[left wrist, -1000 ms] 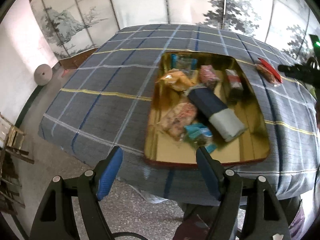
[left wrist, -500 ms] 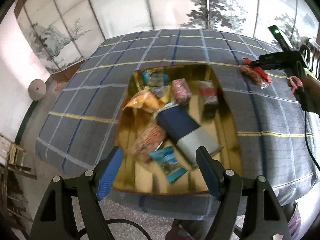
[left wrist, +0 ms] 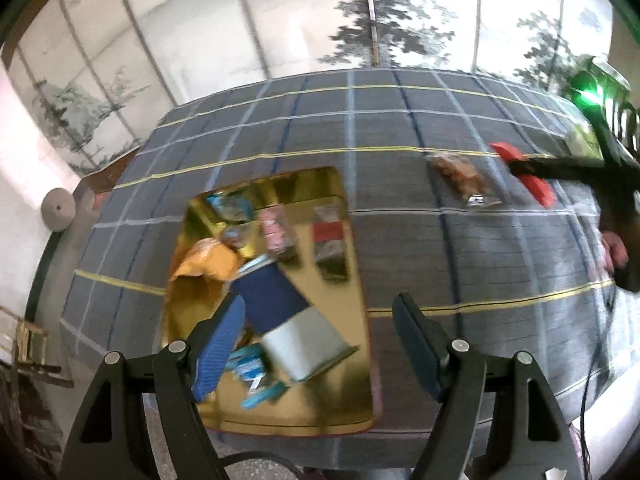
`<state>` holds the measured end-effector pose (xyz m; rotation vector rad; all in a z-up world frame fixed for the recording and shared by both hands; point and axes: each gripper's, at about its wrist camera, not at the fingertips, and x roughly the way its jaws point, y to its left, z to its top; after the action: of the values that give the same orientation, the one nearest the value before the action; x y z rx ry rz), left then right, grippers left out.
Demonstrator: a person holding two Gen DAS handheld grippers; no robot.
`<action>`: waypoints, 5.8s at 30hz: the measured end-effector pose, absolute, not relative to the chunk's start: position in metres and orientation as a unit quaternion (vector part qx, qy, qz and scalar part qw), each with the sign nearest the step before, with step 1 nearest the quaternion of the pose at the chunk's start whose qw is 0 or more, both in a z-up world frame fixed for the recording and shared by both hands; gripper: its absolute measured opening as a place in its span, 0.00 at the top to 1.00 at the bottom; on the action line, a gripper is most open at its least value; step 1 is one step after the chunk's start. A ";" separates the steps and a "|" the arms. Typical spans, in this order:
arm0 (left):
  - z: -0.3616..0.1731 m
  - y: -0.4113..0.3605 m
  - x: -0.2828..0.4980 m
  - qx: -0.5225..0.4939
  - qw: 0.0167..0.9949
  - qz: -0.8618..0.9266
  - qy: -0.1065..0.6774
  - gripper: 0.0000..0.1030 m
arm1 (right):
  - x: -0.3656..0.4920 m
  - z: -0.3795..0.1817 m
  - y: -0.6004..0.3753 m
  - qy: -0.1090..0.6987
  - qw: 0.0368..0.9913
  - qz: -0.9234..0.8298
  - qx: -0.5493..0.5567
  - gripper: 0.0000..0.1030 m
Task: Organize snacks
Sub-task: 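Move the right tool to the red packet and close on it, then grasp the clear bag of puffed snacks with the left tool while the right holds the red packet, then carry the clear puffed-snack bag into the gold tray and open the left tool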
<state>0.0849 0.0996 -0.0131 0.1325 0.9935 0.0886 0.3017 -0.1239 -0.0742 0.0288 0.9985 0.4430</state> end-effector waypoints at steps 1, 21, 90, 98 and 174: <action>-0.014 0.093 0.089 0.061 0.875 0.031 0.479 0.29 | 0.286 -0.071 -0.136 0.468 0.860 0.202 0.009 0.55; -0.066 -0.020 0.275 0.023 0.811 -0.016 0.584 0.28 | 0.161 -0.105 -0.276 0.421 0.905 0.055 -0.015 0.49; -0.029 0.144 0.037 -0.028 0.885 0.090 0.456 0.66 | 0.146 -0.107 -0.196 0.406 0.913 0.018 0.038 0.56; -0.042 0.160 0.040 -0.032 0.882 0.096 0.461 0.66 | 0.146 -0.106 -0.196 0.406 0.913 0.018 0.037 0.56; -0.051 0.189 0.047 -0.031 0.885 0.145 0.441 0.20 | 0.145 -0.107 -0.196 0.406 0.913 0.019 0.035 0.54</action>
<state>0.0473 0.1886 -0.0507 -0.0653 0.9168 0.3025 0.1446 -0.1955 -0.1068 0.0729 0.8358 0.0401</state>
